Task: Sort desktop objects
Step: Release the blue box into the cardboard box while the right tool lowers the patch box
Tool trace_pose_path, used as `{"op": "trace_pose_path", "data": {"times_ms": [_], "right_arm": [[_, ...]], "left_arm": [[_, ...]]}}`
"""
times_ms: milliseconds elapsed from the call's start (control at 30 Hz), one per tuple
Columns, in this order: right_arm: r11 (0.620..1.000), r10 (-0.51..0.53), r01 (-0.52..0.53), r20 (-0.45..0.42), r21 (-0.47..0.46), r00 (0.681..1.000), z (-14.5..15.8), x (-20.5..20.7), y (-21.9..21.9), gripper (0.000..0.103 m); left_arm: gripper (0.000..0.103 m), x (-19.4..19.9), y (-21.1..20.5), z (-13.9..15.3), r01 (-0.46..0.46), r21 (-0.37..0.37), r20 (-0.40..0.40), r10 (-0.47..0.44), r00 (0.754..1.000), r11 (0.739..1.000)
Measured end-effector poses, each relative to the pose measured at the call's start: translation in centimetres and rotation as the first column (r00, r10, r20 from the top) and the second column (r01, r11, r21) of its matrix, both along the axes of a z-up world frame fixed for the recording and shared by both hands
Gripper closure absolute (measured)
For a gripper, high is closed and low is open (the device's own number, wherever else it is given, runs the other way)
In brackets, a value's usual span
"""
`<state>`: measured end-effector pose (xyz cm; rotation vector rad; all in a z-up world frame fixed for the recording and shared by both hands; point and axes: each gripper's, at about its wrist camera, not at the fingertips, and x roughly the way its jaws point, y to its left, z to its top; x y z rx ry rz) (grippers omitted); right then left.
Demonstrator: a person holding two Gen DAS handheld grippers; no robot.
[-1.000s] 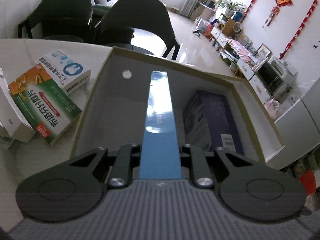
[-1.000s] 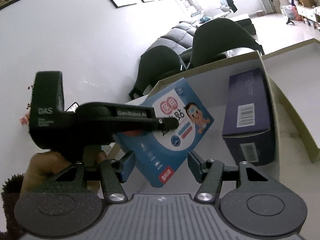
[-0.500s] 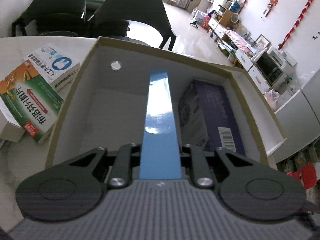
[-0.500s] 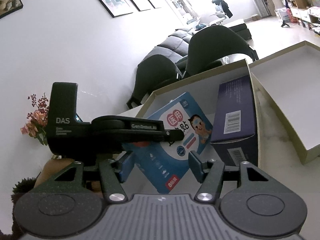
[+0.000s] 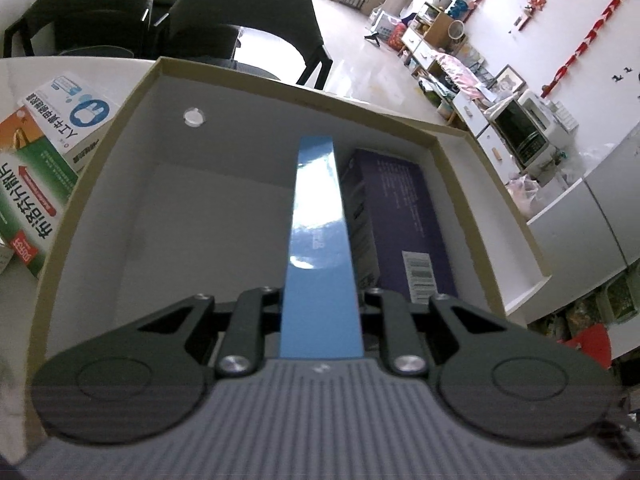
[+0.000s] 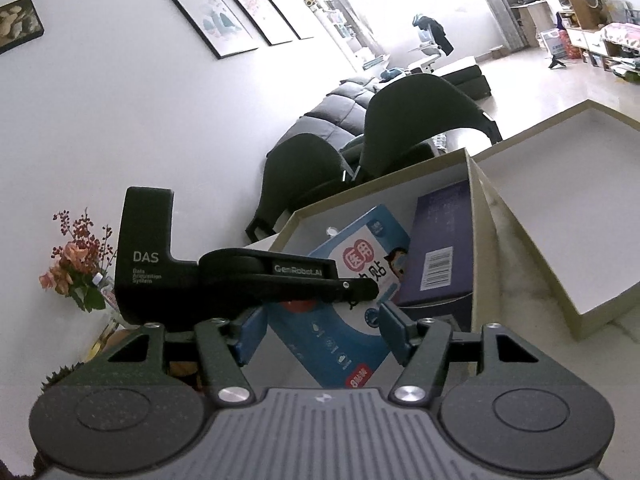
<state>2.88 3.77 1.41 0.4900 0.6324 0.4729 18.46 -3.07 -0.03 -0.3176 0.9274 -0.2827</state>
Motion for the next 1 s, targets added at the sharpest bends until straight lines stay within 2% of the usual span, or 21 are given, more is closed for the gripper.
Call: {"op": "trace_pose_path", "data": {"times_ms": [200,267,400,667,1000], "right_arm": [[1.0,-0.004,0.004,-0.005,-0.002,1.0,-0.2,0.5,0.3,0.038],[1.0,-0.003,0.003,-0.005,-0.005,1.0,-0.2,0.6,0.4,0.038],[1.0,-0.008,0.008,-0.004,-0.013,1.0,0.0,0.5,0.5,0.038],[1.0,-0.022,0.022,-0.014,-0.021,1.0,-0.1,0.6,0.6,0.037],[0.999,-0.022,0.022,-0.017,-0.036,1.0,-0.4,1.4,1.1,0.037]], "left_arm": [[0.082,0.6,-0.8,-0.2,0.016,-0.022,-0.013,-0.016,1.0,1.0],[0.078,0.8,-1.1,-0.6,0.032,-0.04,-0.035,-0.033,0.999,0.999],[0.078,1.2,-1.3,-1.3,0.043,-0.064,-0.067,-0.047,0.997,0.997],[0.074,1.5,-1.8,-1.2,0.069,-0.08,-0.044,-0.073,0.996,0.994],[0.073,1.1,-1.1,-0.7,0.09,-0.104,-0.003,-0.091,0.996,0.99]]}}
